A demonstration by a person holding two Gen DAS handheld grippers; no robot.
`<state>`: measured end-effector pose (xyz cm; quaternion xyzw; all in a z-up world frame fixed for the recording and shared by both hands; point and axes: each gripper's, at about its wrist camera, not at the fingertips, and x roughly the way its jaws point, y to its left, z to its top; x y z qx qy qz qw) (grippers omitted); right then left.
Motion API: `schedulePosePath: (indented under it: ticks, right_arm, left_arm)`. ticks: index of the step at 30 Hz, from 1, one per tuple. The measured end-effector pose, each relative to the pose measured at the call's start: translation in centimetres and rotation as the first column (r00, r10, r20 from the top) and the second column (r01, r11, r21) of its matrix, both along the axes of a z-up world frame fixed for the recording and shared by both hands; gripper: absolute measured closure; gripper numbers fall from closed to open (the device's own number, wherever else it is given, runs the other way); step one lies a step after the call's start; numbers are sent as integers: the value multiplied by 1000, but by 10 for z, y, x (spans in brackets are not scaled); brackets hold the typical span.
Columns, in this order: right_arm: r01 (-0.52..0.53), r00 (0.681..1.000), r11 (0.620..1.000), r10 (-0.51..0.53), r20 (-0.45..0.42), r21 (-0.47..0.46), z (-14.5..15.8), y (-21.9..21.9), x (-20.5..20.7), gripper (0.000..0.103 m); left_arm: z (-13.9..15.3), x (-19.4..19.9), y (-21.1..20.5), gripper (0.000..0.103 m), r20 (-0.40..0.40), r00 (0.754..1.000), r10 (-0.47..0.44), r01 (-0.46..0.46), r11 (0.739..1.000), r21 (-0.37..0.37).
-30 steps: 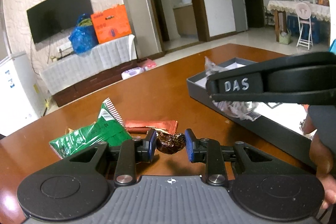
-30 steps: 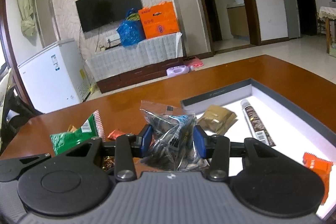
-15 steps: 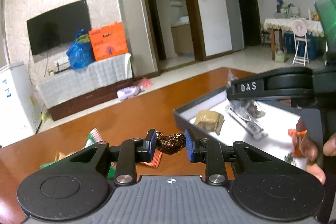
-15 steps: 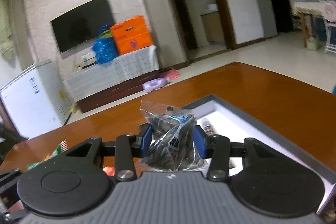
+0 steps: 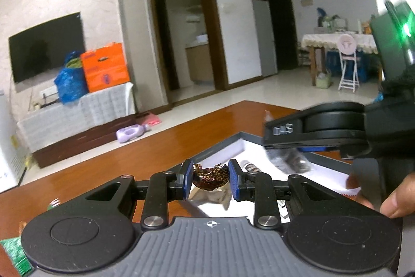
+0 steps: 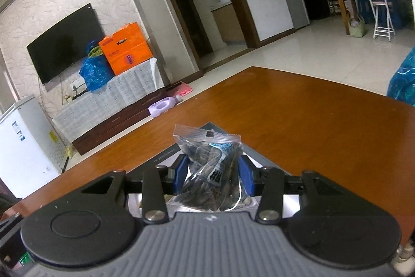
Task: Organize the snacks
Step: 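Carry the chocolate and clear candy packet over the white box with both tools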
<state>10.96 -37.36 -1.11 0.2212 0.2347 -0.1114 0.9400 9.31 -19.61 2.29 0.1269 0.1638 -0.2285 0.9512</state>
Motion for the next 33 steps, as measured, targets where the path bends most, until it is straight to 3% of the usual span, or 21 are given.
schedulePosePath:
  ticks: [8,13,19,33]
  right_arm:
    - [-112,994,994,112,3,-4,-7,-5,17,59]
    - [-128,992,987,129,-4,-98,-4,4,46,59]
    - [-179,983,981,175,-64,-68,-14,14,72,59]
    - [-239,970,961,229,-80,-138,-17,31,94,59]
  left_arm:
    - [-25,19,-10,73,-94,995,-29,29,1000,2]
    - [-30,24,0,73,-106,994,-22,22,1000,-4]
    - [-35,30,3,73,-128,992,-22,21,1000,-10]
    - [-43,47,-2,72,-161,987,6,-4,1000,16]
